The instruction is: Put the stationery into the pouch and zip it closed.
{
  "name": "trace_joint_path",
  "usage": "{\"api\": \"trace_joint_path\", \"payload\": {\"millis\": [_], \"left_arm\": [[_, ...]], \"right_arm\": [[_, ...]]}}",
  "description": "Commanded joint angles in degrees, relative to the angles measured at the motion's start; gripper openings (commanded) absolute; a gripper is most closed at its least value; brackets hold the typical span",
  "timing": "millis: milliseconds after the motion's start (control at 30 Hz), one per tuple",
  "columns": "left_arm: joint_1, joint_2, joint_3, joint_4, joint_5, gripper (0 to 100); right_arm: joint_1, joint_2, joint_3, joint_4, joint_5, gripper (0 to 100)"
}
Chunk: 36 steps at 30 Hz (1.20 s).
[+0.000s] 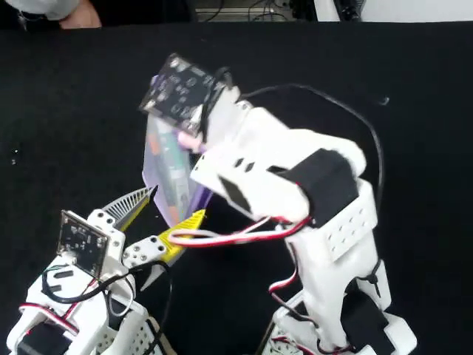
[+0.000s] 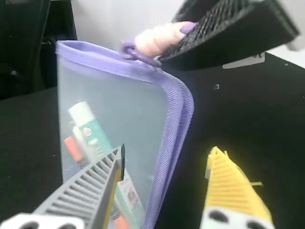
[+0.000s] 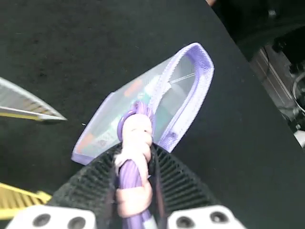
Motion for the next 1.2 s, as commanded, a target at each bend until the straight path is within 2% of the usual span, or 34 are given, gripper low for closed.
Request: {"api": "trace_joint_path", "payload": {"millis": [0,233,433,567,767,1000,1167], "left_arm": [[0.5,0.4,1.1,-3.1,-0.6,29],[-1.1,0.4,4.9,-8.4,-0.6,27],[-11.0,0.4,11.3,-18.0,-0.7,26],[-15.0,0.4,13.8,-21.0,-1.1,26],[-15.1,0.3,16.5,-20.9,-6.1,25],[-11.6,-0.4,16.7,-21.1,-10.6,2],[-10.0,-0.4,17.1,-20.7,-11.1,3]], "right_arm": [[-6.5,0.0,-2.6,-1.4,-1.0,1.1],[-8.3,0.0,-2.8,-3.8,-1.8,1.1],[-8.3,-0.4,-3.6,-3.5,-2.7,1.1],[-7.9,-0.4,-3.6,-3.5,-2.5,1.1],[-7.8,-0.4,-3.1,-3.5,-2.5,1.1],[-5.7,-0.1,-3.1,-4.0,-2.5,1.1],[0.7,-0.4,-3.6,-4.4,-2.5,1.1]]}}
